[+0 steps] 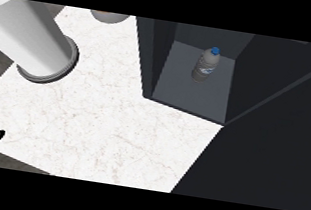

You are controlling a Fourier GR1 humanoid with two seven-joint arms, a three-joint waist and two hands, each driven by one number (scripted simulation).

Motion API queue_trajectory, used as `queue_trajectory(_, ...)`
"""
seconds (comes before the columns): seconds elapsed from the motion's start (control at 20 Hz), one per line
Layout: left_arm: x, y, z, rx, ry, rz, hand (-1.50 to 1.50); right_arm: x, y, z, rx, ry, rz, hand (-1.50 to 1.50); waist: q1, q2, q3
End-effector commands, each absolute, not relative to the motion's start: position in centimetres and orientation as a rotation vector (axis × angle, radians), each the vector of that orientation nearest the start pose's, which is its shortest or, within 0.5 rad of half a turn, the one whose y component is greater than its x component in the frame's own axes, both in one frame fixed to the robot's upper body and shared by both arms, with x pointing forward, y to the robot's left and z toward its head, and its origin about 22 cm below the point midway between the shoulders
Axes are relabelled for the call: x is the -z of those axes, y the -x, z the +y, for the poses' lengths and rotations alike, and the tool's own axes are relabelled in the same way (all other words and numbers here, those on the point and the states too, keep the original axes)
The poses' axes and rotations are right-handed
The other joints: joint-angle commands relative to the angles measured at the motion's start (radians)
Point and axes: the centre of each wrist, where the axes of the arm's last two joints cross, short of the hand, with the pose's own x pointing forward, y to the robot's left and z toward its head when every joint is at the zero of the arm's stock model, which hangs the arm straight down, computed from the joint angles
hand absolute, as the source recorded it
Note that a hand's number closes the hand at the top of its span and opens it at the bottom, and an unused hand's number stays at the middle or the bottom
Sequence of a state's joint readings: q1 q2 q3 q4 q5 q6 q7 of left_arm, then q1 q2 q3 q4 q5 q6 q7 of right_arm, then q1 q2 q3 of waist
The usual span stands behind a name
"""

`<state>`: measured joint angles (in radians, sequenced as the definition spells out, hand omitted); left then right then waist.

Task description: Pick up the bottled water, place it into the cabinet and close the cabinet

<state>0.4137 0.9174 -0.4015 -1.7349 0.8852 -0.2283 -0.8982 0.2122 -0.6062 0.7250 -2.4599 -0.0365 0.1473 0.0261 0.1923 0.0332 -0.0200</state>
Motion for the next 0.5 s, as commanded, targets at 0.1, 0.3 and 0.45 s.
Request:
queue_trajectory(0.1,-1.8,-11.7,35.3,-0.006,0.542,-1.851,-1.50,-13.6,-11.2,-15.8,-0.832,-0.694,-1.698,1.50,0.016,0.010,0.003)
queue_trajectory(0.3,-2.6,-12.6,36.0,0.009,0.533,-1.890,-1.50,-13.0,-12.7,-14.8,-0.747,-0.743,-1.656,1.50,0.016,0.020,0.005)
queue_trajectory(0.45,-2.5,-12.2,36.7,0.002,0.517,-1.869,-1.50,-12.6,-13.8,-14.0,-0.687,-0.781,-1.604,1.50,0.009,0.015,0.007)
